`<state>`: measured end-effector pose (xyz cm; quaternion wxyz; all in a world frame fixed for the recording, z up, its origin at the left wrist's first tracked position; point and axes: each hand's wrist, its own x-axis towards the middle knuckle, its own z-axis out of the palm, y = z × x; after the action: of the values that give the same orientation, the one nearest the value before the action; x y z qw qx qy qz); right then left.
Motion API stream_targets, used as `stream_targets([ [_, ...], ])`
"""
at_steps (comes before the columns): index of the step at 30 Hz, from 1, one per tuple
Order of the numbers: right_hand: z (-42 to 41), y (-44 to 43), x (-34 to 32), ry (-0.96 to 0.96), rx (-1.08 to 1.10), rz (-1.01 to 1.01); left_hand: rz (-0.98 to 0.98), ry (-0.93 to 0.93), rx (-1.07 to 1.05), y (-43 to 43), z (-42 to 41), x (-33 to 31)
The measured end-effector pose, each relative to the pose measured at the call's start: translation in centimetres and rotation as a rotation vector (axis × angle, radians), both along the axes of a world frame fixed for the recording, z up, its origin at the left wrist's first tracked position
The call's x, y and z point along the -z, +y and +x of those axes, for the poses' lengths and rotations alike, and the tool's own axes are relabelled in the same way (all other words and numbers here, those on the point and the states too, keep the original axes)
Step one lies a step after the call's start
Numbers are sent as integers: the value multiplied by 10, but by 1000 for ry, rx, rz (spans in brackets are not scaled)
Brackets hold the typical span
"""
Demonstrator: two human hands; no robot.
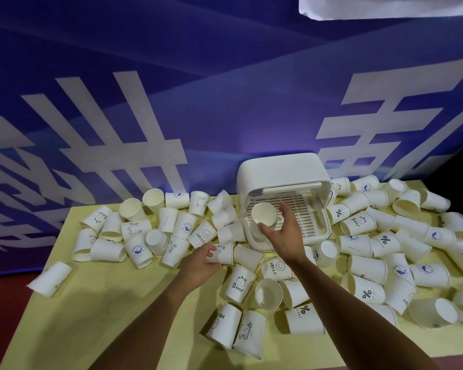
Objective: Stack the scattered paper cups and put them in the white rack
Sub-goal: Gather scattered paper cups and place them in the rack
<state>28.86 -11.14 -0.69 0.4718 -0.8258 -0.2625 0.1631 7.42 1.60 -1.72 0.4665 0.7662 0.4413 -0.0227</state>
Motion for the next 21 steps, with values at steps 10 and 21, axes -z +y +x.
stream_targets([
  [10, -2, 11, 16, -8, -25, -121, -38, -17, -2, 1, 2, 9],
  [21, -4, 15, 21, 128, -18, -73, -67, 15, -11, 0, 0, 25],
])
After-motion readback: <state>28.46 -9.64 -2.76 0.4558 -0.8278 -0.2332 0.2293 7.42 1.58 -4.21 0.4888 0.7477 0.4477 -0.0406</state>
